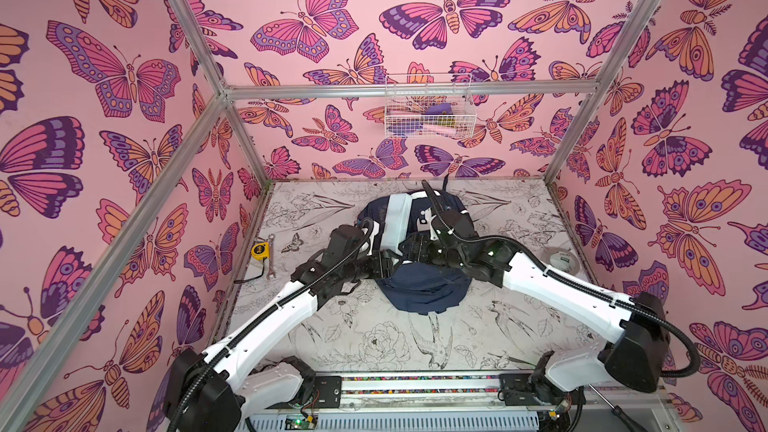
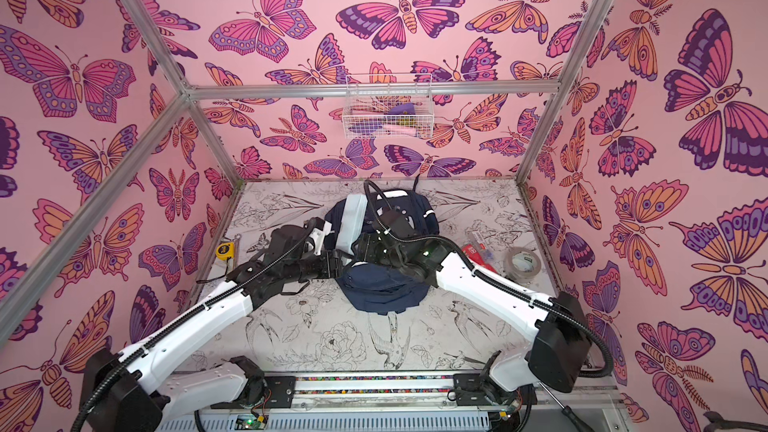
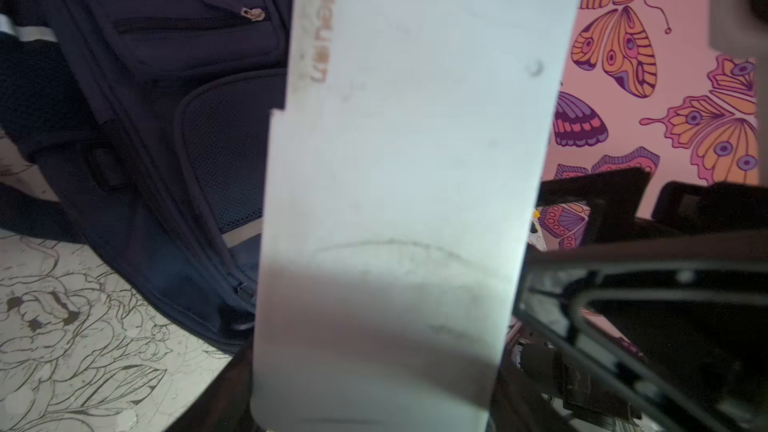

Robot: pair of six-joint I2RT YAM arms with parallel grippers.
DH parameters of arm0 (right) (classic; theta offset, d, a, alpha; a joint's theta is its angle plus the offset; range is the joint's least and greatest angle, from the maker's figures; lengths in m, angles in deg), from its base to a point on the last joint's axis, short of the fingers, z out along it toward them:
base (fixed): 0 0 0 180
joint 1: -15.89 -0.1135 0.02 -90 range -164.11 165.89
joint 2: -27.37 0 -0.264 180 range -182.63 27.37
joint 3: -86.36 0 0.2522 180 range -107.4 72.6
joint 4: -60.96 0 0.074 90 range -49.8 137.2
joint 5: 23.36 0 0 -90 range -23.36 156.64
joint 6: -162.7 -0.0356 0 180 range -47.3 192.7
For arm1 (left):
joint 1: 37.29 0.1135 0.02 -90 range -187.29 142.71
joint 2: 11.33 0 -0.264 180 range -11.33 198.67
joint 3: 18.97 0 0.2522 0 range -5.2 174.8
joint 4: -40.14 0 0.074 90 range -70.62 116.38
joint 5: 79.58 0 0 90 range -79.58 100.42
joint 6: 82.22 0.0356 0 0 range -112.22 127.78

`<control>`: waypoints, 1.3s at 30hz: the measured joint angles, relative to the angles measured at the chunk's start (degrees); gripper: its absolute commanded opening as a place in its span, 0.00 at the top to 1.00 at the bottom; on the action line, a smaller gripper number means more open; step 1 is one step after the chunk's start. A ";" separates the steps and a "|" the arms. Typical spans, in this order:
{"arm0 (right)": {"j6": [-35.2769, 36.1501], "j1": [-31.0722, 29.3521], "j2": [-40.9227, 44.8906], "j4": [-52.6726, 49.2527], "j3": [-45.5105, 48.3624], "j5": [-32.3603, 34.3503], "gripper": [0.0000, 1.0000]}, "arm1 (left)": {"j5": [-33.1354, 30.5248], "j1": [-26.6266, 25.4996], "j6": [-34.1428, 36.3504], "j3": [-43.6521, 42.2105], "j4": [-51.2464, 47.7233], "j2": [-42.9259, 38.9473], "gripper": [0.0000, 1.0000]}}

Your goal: Pack the student bag

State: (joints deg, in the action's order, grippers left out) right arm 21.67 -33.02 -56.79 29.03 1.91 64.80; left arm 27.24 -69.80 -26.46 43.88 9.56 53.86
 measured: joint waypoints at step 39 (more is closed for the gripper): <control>3.43 11.58 5.86 5.99 7.23 -12.52 1.00 | 17.49 6.71 -15.17 -6.16 16.96 -6.84 0.19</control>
State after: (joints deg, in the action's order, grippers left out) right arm 25.10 -21.44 -50.94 35.02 9.14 52.27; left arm 44.73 -63.09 -41.62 37.71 26.52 47.01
